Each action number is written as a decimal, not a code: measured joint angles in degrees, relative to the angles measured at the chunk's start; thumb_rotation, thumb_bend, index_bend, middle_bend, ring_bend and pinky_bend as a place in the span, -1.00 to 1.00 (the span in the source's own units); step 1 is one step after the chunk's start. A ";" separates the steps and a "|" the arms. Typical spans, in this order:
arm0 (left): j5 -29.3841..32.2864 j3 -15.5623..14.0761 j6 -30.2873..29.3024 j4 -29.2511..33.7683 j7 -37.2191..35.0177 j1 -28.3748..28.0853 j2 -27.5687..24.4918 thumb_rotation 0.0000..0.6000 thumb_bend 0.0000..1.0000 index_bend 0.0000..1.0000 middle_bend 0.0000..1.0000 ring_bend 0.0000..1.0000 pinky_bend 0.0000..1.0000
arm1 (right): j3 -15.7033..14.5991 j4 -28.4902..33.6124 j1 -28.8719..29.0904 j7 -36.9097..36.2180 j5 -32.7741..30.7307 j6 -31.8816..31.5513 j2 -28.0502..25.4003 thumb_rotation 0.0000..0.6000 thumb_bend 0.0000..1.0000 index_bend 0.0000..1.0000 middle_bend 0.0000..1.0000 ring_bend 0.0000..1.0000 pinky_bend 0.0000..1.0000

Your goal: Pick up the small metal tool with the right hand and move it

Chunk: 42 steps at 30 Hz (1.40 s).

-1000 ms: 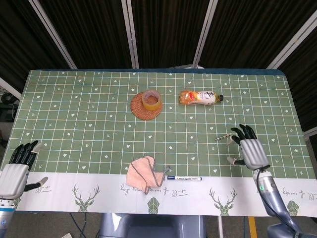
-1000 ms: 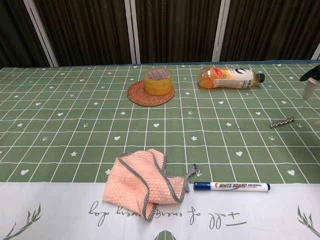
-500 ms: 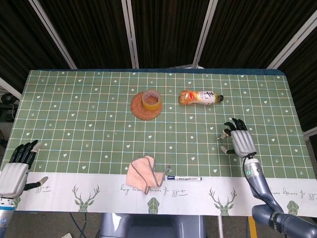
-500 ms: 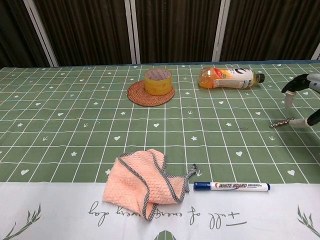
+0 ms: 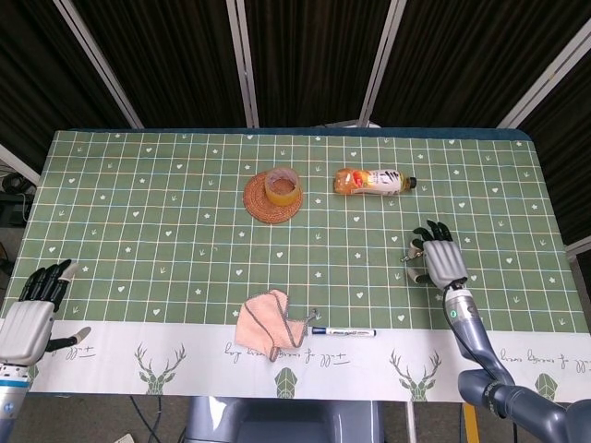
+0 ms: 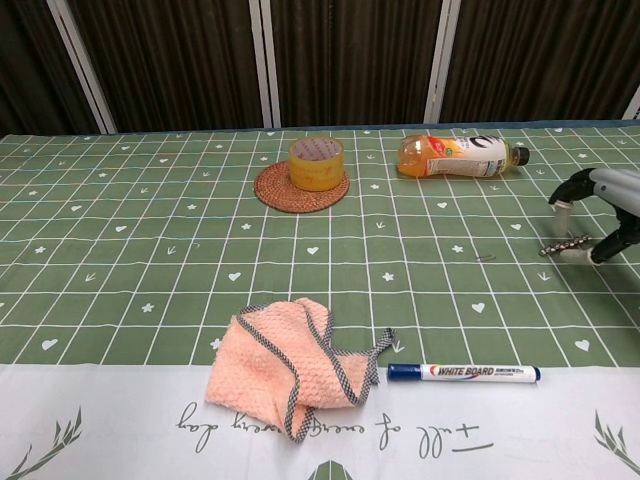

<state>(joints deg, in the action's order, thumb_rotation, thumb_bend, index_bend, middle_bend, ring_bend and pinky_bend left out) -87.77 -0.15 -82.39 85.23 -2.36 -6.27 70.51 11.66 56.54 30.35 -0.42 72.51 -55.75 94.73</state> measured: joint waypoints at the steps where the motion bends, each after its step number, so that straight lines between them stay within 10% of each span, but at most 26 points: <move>1: 0.05 0.04 0.05 -0.01 -0.02 -0.04 0.01 1.00 -0.82 -1.00 -1.00 -1.00 -1.00 | -0.04 -0.79 0.25 -0.28 0.05 0.20 0.44 1.00 -0.61 0.00 -0.62 -1.00 -1.00; 42: 1.63 0.17 1.64 0.81 -1.25 -0.30 -0.39 1.00 -0.82 -1.00 -1.00 -1.00 -1.00 | -1.06 -11.97 3.14 -4.30 1.27 2.77 6.46 1.00 -0.41 0.03 -0.61 -1.00 -1.00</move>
<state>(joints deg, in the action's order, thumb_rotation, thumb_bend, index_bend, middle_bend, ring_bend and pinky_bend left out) -86.13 0.02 -80.74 86.05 -3.61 -6.57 70.11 10.60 44.58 33.50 -4.72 73.78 -52.98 101.19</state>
